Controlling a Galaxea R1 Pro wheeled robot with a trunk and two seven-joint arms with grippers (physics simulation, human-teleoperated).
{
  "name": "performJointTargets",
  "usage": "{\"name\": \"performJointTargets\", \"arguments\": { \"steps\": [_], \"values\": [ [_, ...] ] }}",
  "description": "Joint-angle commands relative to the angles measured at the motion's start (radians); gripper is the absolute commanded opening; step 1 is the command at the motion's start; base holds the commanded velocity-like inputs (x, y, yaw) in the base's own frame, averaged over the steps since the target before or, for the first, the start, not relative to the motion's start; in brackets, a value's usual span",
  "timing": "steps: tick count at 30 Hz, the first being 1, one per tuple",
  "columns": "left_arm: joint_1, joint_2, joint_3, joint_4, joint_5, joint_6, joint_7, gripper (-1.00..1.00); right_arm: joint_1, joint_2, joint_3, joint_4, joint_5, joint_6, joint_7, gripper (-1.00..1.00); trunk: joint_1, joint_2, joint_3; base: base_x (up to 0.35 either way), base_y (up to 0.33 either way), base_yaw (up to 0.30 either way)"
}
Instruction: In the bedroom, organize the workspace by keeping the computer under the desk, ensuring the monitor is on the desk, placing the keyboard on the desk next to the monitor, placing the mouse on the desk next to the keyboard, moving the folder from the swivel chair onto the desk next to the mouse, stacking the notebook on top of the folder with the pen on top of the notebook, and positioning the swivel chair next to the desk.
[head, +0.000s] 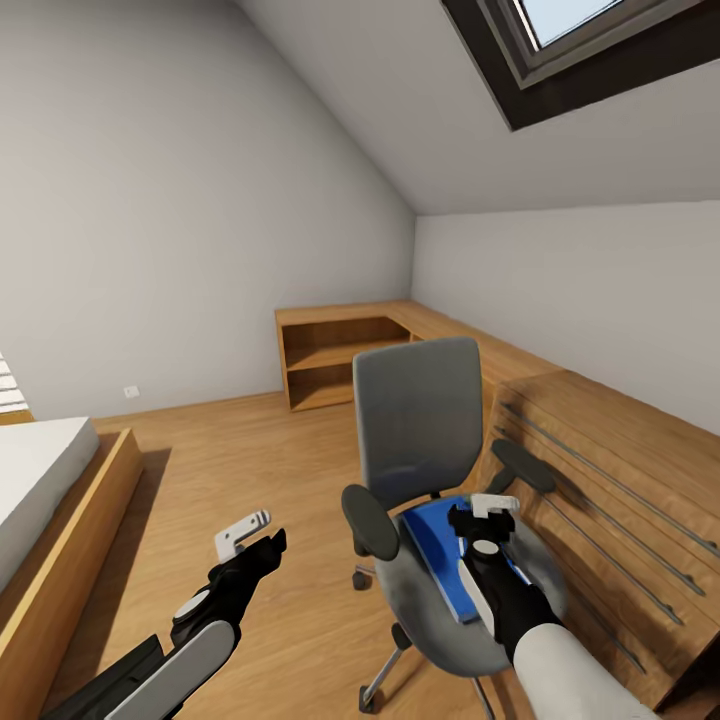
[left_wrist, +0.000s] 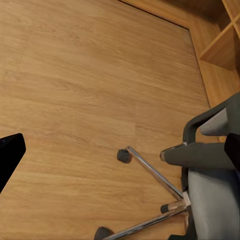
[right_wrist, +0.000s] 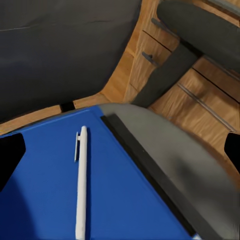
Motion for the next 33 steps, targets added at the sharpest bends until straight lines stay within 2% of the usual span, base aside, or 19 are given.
{"name": "performJointTargets", "arguments": {
  "steps": [1, 2, 7, 8, 11, 17, 27, 33],
  "values": [
    [-0.001, 0.001, -0.002, -0.001, 0.004, -0.002, 0.005, 1.0, -0.01, -0.007, 0.002, 0.008, -0.006, 0.017, 0.007, 1.0, 0.004, -0.008, -0.004, 0.0, 0.0, 0.0],
    [-0.001, 0.001, -0.002, -0.001, 0.004, -0.002, 0.005, 1.0, -0.031, -0.024, 0.002, 0.03, -0.039, 0.039, 0.039, 1.0, 0.008, -0.015, -0.007, 0.0, 0.0, 0.0],
    [-0.001, 0.001, 0.0, -0.001, 0.004, -0.002, 0.005, 1.0, -0.1, -0.063, 0.001, 0.126, -0.145, 0.07, 0.135, 1.0, 0.027, -0.05, -0.023, 0.0, 0.0, 0.0],
    [-0.001, 0.001, 0.0, -0.001, 0.004, -0.002, 0.005, 1.0, -0.129, -0.077, 0.001, 0.171, -0.182, 0.076, 0.17, 1.0, 0.031, -0.057, -0.026, 0.0, 0.0, 0.0],
    [-0.001, 0.001, 0.0, -0.001, 0.004, -0.002, 0.005, 1.0, -0.162, -0.092, 0.001, 0.225, -0.219, 0.08, 0.212, 1.0, 0.042, -0.078, -0.036, 0.0, 0.0, 0.0],
    [-0.001, 0.001, 0.0, -0.001, 0.004, -0.002, 0.005, 1.0, -0.191, -0.1, 0.009, 0.282, -0.25, 0.076, 0.257, 1.0, 0.065, -0.12, -0.054, 0.0, 0.0, 0.0],
    [-0.001, 0.001, -0.004, -0.001, 0.003, 0.0, 0.005, 1.0, -0.197, -0.086, 0.008, 0.297, -0.254, 0.06, 0.264, 1.0, 0.104, -0.19, -0.086, 0.0, 0.0, 0.0],
    [-0.001, 0.001, -0.004, -0.001, 0.002, 0.001, 0.005, 1.0, -0.196, -0.084, 0.007, 0.298, -0.255, 0.058, 0.262, 1.0, 0.104, -0.19, -0.086, 0.0, 0.0, 0.0]
  ]
}}
